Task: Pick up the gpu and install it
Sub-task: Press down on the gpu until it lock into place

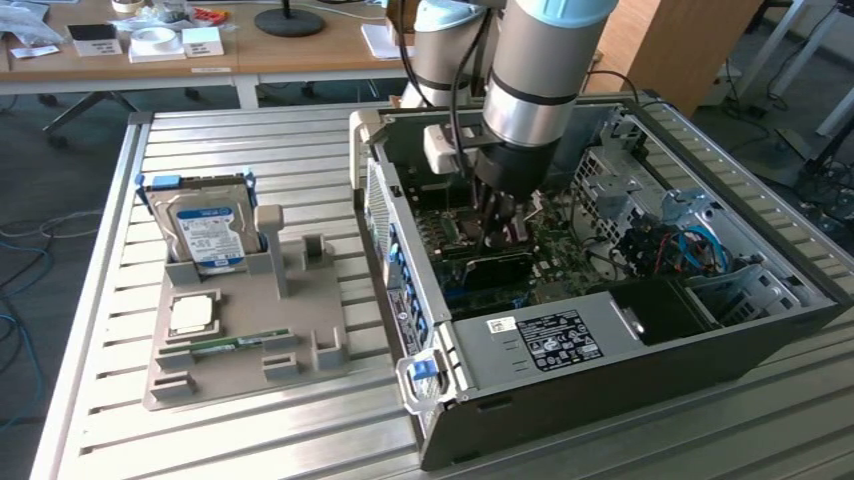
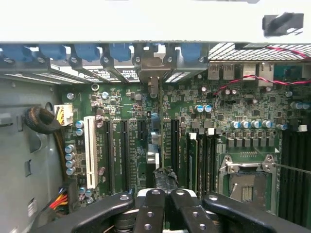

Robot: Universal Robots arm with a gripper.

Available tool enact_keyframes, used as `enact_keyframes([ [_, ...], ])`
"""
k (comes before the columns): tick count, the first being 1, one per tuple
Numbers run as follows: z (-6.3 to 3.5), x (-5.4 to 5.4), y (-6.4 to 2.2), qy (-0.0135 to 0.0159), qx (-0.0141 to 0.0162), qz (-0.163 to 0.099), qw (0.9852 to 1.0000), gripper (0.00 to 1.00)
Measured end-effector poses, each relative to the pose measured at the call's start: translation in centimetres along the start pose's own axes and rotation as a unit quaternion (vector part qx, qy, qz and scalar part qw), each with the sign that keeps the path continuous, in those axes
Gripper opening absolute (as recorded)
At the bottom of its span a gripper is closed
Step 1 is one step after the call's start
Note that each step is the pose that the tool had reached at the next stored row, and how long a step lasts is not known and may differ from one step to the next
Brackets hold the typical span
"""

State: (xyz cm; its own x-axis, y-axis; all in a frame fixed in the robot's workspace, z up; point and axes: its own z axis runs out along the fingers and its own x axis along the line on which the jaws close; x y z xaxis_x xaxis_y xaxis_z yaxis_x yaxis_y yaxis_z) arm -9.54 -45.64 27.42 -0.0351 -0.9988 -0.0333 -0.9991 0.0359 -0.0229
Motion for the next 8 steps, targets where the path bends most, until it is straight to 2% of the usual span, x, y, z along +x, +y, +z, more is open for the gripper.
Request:
enact_keyframes([
  [8, -1.86, -0.1, -0.05, 0.0000, 0.0000, 0.000, 1.0000, 0.11],
])
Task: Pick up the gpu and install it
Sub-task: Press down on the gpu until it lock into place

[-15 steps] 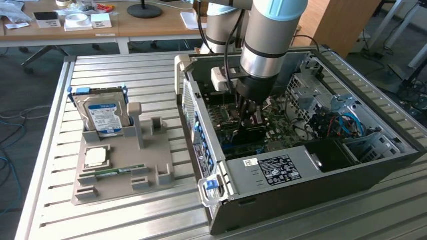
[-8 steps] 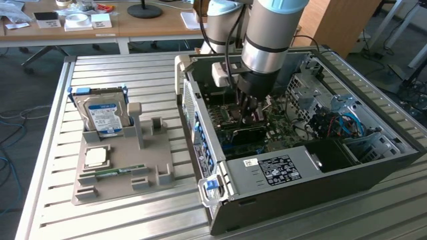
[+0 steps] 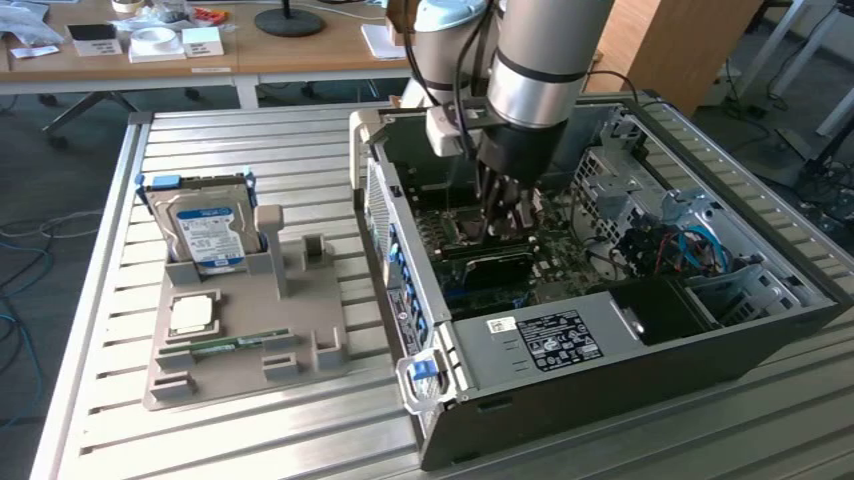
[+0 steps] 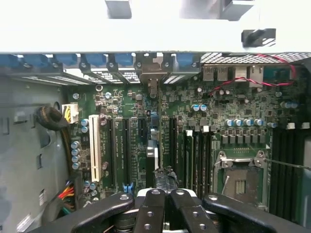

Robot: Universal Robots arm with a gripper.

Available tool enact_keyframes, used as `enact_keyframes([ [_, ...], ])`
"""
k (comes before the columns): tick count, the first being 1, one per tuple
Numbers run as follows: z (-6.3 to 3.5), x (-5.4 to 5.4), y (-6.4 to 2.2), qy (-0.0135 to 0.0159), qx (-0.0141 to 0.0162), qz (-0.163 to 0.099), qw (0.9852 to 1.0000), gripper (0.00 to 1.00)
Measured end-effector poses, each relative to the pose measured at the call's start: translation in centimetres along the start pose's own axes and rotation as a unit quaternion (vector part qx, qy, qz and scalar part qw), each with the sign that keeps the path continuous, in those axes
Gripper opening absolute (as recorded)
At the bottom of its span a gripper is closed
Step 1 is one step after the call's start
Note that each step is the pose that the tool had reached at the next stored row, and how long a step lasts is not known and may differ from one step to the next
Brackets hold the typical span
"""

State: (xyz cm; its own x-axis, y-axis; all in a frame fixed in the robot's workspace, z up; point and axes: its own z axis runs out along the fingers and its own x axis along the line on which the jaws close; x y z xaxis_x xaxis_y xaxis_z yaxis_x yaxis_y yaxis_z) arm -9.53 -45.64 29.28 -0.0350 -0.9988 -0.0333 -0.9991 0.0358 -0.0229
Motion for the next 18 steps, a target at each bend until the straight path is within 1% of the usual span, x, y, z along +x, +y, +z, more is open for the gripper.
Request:
enact_keyframes([
  [6, -1.09, 0.0, -0.02, 0.0000, 0.0000, 0.000, 1.0000, 0.11],
  [18, -3.90, -0.1, -0.09, -0.0001, 0.0000, 0.000, 1.0000, 0.11],
])
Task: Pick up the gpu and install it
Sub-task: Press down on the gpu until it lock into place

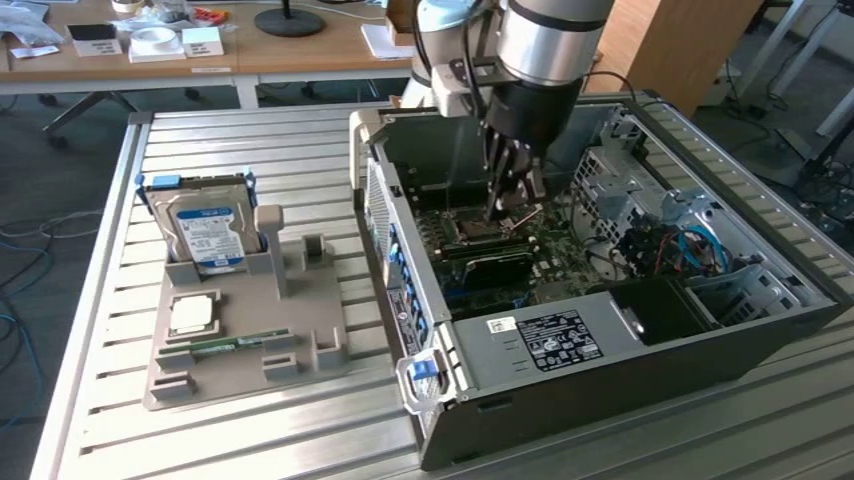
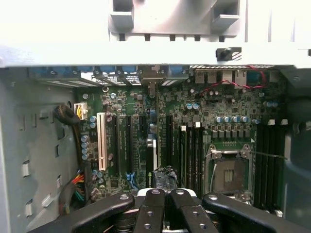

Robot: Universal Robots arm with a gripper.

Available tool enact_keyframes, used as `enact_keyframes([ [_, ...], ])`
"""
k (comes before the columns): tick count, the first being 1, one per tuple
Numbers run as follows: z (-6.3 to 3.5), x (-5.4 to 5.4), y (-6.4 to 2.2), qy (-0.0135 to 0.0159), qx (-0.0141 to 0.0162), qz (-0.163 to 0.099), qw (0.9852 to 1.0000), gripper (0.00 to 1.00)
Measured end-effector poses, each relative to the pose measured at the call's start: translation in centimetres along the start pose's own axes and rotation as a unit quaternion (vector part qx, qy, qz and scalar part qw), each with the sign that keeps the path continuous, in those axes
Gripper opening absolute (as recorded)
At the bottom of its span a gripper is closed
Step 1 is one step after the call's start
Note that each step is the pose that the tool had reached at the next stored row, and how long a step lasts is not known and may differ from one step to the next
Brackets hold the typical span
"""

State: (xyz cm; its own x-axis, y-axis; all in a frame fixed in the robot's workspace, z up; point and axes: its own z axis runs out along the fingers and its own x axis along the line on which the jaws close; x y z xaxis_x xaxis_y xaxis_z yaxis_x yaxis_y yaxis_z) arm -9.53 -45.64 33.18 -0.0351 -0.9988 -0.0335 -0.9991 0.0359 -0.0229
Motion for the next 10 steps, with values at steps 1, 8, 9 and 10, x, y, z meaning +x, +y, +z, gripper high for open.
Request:
enact_keyframes([
  [1, -0.24, 0.0, -0.01, 0.0001, 0.0000, 0.000, 1.0000, 0.11],
  [8, -1.21, 0.0, -0.03, 0.0000, 0.0000, 0.000, 1.0000, 0.11],
  [9, -1.25, 0.0, -0.03, 0.0000, 0.0000, 0.000, 1.0000, 0.11],
  [10, -1.26, 0.0, -0.03, 0.0000, 0.0000, 0.000, 1.0000, 0.11],
])
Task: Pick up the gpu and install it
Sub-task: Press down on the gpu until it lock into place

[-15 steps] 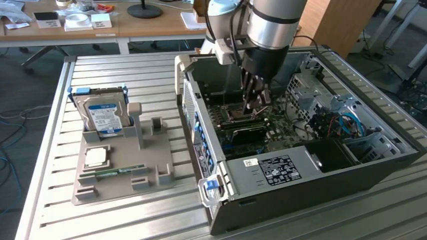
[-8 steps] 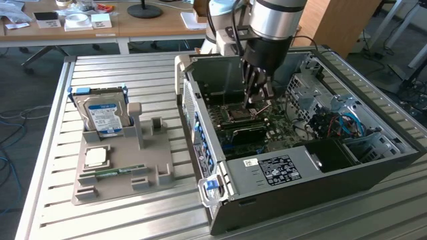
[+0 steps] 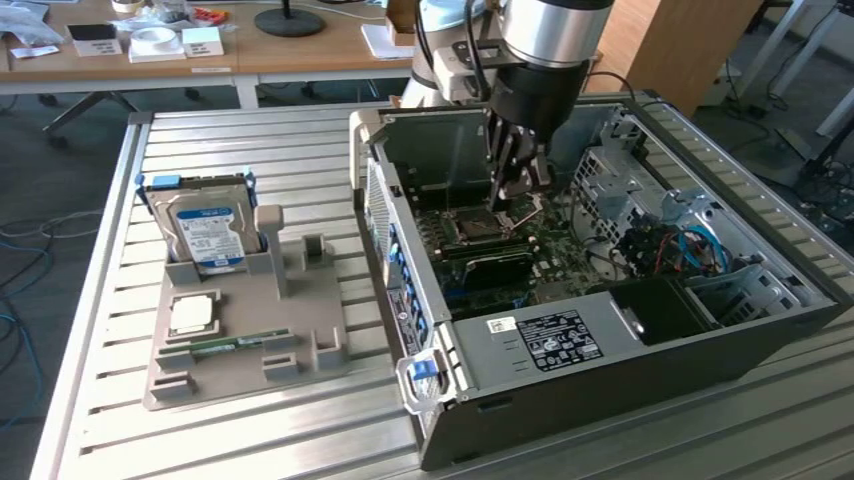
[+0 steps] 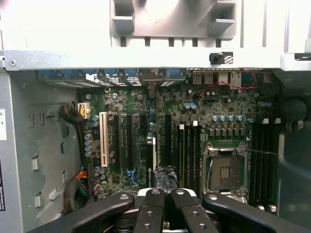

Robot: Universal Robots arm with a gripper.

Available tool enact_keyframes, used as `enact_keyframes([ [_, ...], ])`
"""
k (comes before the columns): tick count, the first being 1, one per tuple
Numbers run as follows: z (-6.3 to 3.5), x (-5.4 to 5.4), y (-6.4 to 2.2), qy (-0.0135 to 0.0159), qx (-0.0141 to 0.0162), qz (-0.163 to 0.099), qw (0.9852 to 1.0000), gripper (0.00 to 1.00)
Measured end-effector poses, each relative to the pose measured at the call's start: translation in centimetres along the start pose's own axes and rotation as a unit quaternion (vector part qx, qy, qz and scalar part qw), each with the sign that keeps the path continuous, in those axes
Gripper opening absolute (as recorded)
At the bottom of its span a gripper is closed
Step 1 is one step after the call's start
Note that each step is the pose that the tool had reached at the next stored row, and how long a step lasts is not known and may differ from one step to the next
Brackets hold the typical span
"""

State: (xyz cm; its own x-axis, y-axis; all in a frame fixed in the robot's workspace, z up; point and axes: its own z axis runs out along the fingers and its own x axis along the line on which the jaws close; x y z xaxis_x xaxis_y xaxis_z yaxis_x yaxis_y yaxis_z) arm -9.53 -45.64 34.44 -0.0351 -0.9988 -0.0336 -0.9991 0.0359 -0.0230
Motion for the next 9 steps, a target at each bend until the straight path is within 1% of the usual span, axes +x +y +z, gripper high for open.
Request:
enact_keyframes([
  [9, -0.07, 0.00, 0.00, 0.0001, -0.0001, 0.000, 1.0000, 0.11],
])
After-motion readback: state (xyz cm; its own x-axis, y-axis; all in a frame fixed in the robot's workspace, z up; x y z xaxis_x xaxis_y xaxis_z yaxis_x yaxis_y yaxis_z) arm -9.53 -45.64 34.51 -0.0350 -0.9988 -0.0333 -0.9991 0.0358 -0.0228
